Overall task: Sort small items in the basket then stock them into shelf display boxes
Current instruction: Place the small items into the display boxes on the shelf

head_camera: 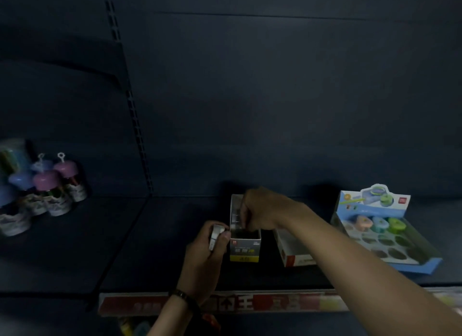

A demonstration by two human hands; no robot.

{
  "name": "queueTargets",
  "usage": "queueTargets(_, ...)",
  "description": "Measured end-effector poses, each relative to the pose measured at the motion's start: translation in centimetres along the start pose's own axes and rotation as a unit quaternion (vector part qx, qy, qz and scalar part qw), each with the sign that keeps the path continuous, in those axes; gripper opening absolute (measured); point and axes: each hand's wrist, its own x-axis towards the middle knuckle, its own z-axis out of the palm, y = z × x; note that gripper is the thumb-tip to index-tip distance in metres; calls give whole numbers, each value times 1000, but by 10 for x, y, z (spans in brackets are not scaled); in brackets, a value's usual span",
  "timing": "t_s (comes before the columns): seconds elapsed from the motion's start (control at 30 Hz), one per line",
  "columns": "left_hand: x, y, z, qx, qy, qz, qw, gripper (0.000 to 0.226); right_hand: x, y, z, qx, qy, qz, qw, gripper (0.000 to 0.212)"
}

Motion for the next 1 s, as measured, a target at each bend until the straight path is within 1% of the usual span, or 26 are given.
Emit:
queueTargets(0.1,-1,1,1,-1,-1,-1,1000,10,3,2,-2,55,12,19,998,12)
queueTargets(0.17,0,2,1,-3,-4,-2,1000,10,4,2,-2,86,8,20,996,16)
queueTargets(0.3,1,2,0,-1,-14,0,1000,11,8,6,2,136,-48,28,989,14)
queueTargets(0.37,-1,2,0,7,-12,5,1000,11,7,9,4,150,-80,20,985,17)
queueTargets(0.47,-2,-1,-2,3,0,9,1000,12,2,12,4,202,-80,11,976,20)
queueTargets(0.5,-2,-2,-3,-8,4,9,1000,13,0,13,3,219,-62,6,974,17)
queueTargets(0.57,-3,-2,-7,-34,11,10,999,13,-4,14,1,251,9,-1,968,13)
queueTargets(0.63,-4,3,-9,-65,16,6,998,9,-13,13,0,301,86,-8,950,16)
queueTargets(0.67,-5,7,-11,-77,23,3,997,8,-18,13,1,319,110,-20,941,18)
queueTargets(0.77,-3,24,-13,-108,45,9,993,15,-30,9,7,352,156,-73,920,17)
queueTargets(0.83,-1,34,-14,-147,44,2,988,16,-37,4,12,343,189,-104,914,17)
queueTargets(0.93,4,45,-12,-193,28,-21,981,16,-46,-4,18,323,223,-122,912,21)
queueTargets(1.0,8,49,-13,-188,19,-19,982,17,-51,-7,21,305,253,-125,910,25)
